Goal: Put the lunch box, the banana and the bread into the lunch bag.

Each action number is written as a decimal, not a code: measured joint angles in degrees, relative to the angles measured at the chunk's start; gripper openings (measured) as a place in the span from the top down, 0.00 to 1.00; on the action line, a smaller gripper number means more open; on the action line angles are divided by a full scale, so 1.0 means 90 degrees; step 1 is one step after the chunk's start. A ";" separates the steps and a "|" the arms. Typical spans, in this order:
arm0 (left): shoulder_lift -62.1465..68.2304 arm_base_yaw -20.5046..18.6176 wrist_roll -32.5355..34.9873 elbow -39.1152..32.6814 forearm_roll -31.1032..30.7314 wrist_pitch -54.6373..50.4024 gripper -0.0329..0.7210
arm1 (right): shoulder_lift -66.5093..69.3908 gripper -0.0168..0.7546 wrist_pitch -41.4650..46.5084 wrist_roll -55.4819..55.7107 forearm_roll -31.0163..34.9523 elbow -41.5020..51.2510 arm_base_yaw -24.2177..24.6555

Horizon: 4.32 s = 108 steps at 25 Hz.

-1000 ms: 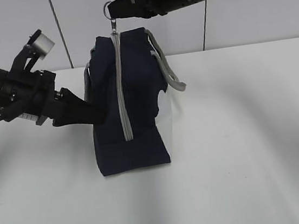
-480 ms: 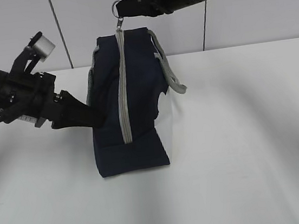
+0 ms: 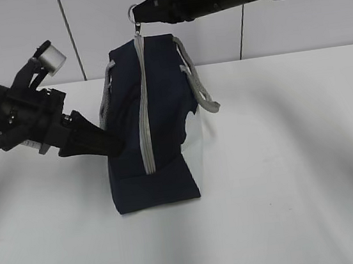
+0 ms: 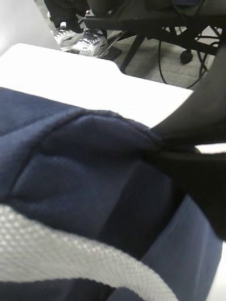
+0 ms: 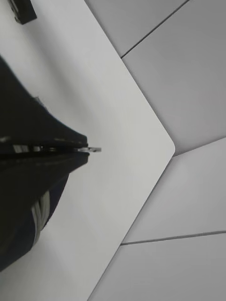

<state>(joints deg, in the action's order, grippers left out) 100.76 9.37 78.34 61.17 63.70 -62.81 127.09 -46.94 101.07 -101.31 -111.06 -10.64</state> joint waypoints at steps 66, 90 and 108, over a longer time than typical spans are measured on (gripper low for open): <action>-0.0123 -0.0185 -0.2316 0.0206 0.3322 0.3252 0.51 | 0.1732 1.00 -0.0791 0.1883 -0.0709 -0.2307 0.0101; 0.0372 0.0183 -0.2047 0.0311 0.4068 0.3236 0.64 | 0.1732 1.00 -0.0779 0.1907 -0.0709 -0.2307 0.0105; 0.0379 0.0183 -0.0937 0.0318 0.4014 0.1732 0.92 | 0.1732 1.00 -0.0819 0.2265 -0.0290 -0.2307 0.0105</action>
<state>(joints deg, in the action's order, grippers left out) 104.17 11.02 69.90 64.04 99.83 -47.22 142.67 -54.31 121.45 -103.92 -131.83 -9.70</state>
